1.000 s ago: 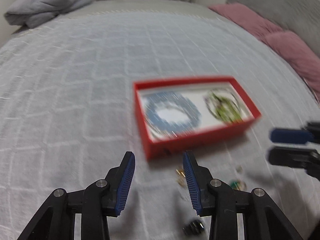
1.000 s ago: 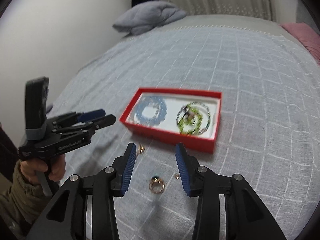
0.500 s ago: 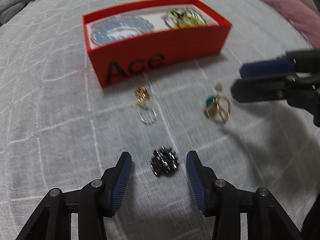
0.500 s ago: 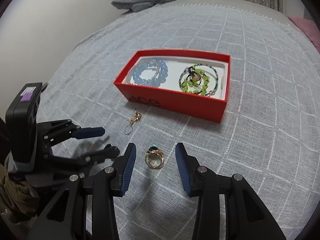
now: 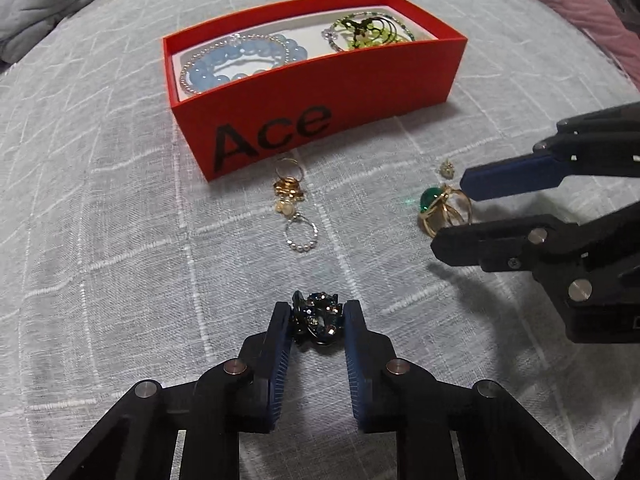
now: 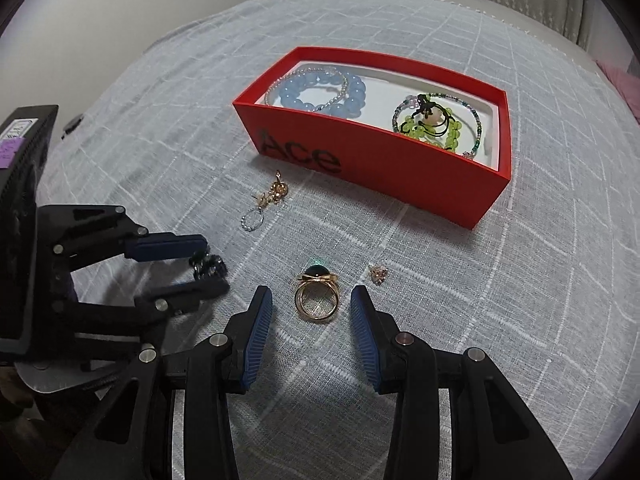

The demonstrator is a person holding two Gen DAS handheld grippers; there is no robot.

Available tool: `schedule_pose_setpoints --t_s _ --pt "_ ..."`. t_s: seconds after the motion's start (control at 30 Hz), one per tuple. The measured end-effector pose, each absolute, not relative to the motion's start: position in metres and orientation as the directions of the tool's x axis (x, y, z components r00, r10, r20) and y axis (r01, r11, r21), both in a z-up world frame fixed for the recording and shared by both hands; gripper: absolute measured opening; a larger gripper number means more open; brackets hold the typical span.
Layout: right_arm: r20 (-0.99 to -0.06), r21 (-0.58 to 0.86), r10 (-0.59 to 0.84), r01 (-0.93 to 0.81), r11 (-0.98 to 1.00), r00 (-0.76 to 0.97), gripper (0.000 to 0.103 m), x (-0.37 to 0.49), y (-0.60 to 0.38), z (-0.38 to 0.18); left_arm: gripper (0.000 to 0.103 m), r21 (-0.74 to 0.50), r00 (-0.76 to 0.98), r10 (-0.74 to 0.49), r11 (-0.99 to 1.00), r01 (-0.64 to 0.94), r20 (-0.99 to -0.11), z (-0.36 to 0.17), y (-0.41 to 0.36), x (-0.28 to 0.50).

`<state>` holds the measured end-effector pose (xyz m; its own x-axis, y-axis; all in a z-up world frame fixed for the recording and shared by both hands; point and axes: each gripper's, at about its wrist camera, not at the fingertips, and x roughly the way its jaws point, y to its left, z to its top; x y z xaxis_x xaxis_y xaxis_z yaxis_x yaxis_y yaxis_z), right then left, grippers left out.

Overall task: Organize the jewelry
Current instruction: 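Grasp the black ornate ring with the left tool while the right tool grasps the gold green-stone ring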

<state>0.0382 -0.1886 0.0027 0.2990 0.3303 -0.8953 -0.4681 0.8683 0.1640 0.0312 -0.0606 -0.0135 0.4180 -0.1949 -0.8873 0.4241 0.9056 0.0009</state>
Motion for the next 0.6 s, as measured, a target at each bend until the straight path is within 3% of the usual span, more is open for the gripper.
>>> schedule_pose_setpoints --t_s 0.23,0.27,0.3,0.6 --pt "-0.903 0.122 0.303 -0.494 0.861 0.305 0.043 0.036 -0.176 -0.005 0.020 -0.018 0.444 -0.219 0.910 0.414 -0.869 -0.002 -0.048 0.037" --pt "-0.901 0.114 0.300 -0.498 0.860 0.312 0.036 0.035 -0.175 -0.006 0.020 -0.018 0.448 -0.221 0.910 0.414 -0.866 -0.001 -0.047 0.037" --pt "-0.901 0.104 0.297 -0.505 0.857 0.318 0.024 0.035 -0.173 -0.005 0.020 -0.022 0.451 -0.225 0.910 0.414 -0.864 0.001 -0.046 0.037" --pt "-0.893 0.112 0.312 -0.510 0.853 0.326 0.024 0.036 -0.171 -0.001 0.020 -0.035 0.471 -0.233 0.919 0.392 -0.851 0.006 -0.042 0.041"
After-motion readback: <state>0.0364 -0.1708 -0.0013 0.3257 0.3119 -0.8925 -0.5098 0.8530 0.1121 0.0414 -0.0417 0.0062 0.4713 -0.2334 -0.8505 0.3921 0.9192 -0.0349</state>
